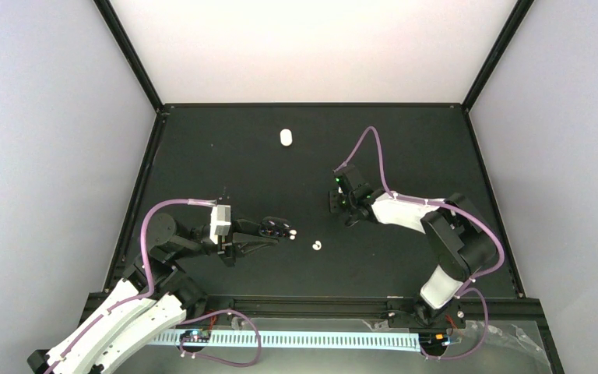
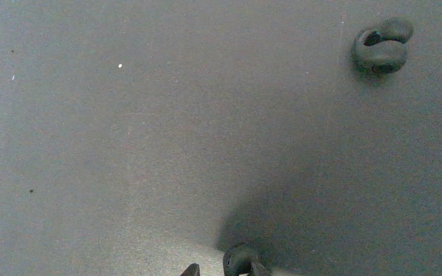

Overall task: Insert the wireless bluetooth earbuds into the charging case
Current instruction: Adjust the earbud at the center of the board.

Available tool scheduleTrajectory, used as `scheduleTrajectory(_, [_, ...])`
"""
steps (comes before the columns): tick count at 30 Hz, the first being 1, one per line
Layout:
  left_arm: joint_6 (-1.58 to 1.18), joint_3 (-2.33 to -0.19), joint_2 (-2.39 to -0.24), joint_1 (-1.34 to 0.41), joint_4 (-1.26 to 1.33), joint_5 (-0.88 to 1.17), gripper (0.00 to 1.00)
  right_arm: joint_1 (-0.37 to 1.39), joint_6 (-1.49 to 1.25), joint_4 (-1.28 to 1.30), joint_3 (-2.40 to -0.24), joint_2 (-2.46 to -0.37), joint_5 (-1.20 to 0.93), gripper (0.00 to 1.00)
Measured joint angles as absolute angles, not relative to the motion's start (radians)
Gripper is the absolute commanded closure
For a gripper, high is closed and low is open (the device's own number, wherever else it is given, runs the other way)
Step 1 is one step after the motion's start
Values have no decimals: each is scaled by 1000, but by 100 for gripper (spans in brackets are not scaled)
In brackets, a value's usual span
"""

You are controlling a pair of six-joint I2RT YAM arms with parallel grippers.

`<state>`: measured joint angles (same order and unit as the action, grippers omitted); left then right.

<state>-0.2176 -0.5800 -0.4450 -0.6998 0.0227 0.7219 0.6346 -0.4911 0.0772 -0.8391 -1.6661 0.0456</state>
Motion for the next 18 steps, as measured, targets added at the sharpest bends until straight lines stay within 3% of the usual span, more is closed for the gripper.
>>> scheduleTrajectory(13, [-218, -580, -445, -700, 23, 722, 99, 635, -491, 98, -830, -1646, 87, 86])
scheduleTrajectory(18, [-218, -580, -445, -700, 23, 722, 98, 635, -490, 95, -827, -1644, 88, 81])
